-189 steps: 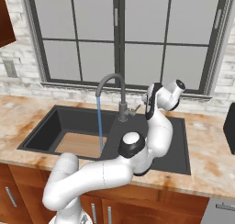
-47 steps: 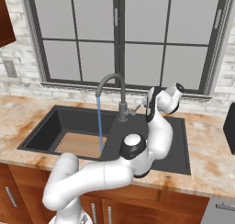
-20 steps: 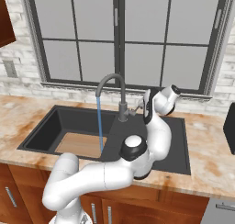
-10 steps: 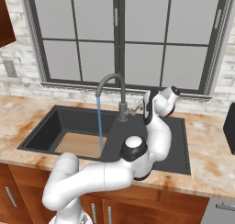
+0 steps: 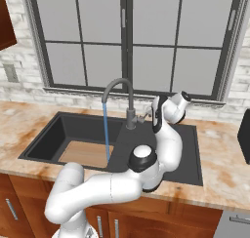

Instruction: Turn on the sink faucet with hot water and rinse the cutting board for ten seconds, then turn off the faucet. Push the cutting board to reach the water if necessary.

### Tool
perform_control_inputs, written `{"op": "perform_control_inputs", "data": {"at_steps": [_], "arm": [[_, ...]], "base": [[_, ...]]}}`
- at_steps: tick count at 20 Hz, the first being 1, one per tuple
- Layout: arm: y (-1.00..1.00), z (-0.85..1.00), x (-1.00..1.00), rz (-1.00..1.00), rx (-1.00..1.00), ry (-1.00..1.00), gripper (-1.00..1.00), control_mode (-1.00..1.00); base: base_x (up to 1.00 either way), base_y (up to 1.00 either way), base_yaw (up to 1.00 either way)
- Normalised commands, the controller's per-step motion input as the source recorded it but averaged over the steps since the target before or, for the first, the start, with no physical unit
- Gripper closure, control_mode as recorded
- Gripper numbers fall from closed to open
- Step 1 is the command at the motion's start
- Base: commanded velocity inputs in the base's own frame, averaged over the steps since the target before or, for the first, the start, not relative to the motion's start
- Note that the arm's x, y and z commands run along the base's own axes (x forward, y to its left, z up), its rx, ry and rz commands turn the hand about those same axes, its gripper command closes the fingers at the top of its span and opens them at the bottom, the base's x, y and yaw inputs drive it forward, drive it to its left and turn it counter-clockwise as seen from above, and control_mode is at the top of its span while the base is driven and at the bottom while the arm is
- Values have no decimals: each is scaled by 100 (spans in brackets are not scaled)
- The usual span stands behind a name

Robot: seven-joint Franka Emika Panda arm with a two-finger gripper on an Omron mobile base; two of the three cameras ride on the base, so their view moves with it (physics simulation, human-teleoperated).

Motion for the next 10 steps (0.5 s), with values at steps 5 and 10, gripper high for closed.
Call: {"op": "perform_control_inputs", "data": {"at_steps": [5, 10], "arm": [[18, 0, 0, 0, 0, 0, -100, -100], [22, 0, 0, 0, 0, 0, -100, -100]], "base": [[0, 0, 0], [0, 0, 0]]}}
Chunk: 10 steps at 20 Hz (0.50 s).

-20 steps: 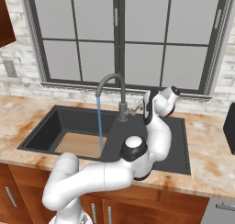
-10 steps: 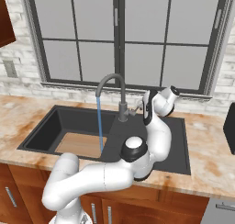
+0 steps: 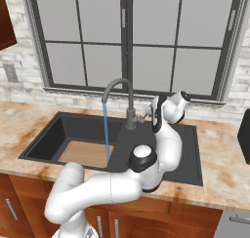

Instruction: Turn on the sink faucet with hot water and rinse the cutting board for ten seconds, then turn off the faucet. Push the cutting board to reach the water if necessary.

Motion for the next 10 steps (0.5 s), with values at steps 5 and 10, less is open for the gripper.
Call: {"op": "perform_control_inputs", "data": {"at_steps": [5, 10], "arm": [[29, -4, -2, 0, 0, 0, -100, -100], [31, -13, -3, 0, 0, 0, -100, -100]], "base": [[0, 0, 0], [0, 0, 0]]}}
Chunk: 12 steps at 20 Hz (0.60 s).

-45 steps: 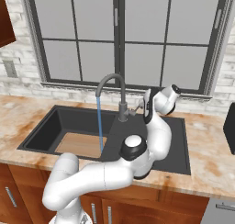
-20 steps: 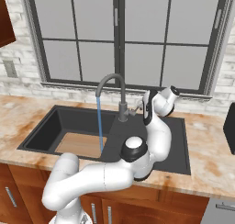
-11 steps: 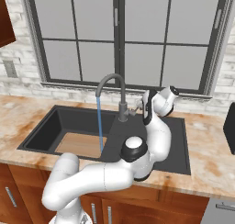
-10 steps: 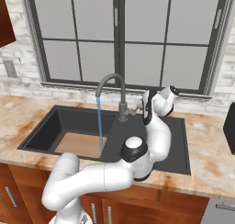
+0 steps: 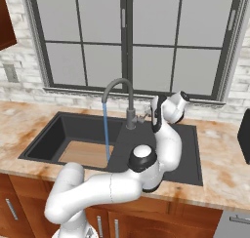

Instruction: Turn on the sink faucet with hot water and rinse the cutting board for ten seconds, then turn off the faucet. Push the cutting board to reach the water if necessary.

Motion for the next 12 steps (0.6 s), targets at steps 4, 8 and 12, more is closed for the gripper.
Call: {"op": "perform_control_inputs", "data": {"at_steps": [4, 8, 12], "arm": [[35, -14, 0, 0, 0, 0, -100, -100], [40, -19, 0, 0, -1, 0, -100, -100], [41, -21, 0, 0, -1, 1, -100, -100]], "base": [[0, 0, 0], [0, 0, 0], [0, 0, 0]]}}
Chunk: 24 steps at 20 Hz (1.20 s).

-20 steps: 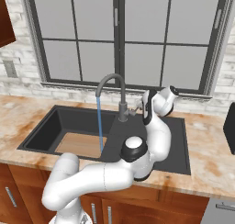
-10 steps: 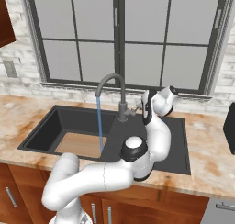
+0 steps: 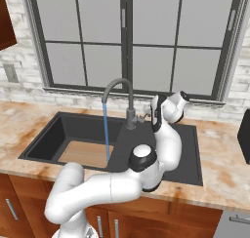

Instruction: Turn on the sink faucet with hot water and rinse the cutting board for ten seconds, then turn off the faucet. Push the cutting board to reach the water if necessary.

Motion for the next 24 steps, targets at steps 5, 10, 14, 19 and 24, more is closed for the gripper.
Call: {"op": "perform_control_inputs", "data": {"at_steps": [5, 10, 14, 19, 24], "arm": [[43, -22, 0, 0, -1, 1, -100, -100], [46, -26, 0, 0, -2, 2, -100, -100], [48, -30, 0, 0, -2, 3, -100, -100], [50, -30, 0, 0, -2, 3, -100, -100], [53, -30, 0, 0, -2, 3, -100, -100]], "base": [[0, 0, 0], [0, 0, 0], [0, 0, 0], [0, 0, 0], [0, 0, 0]]}}
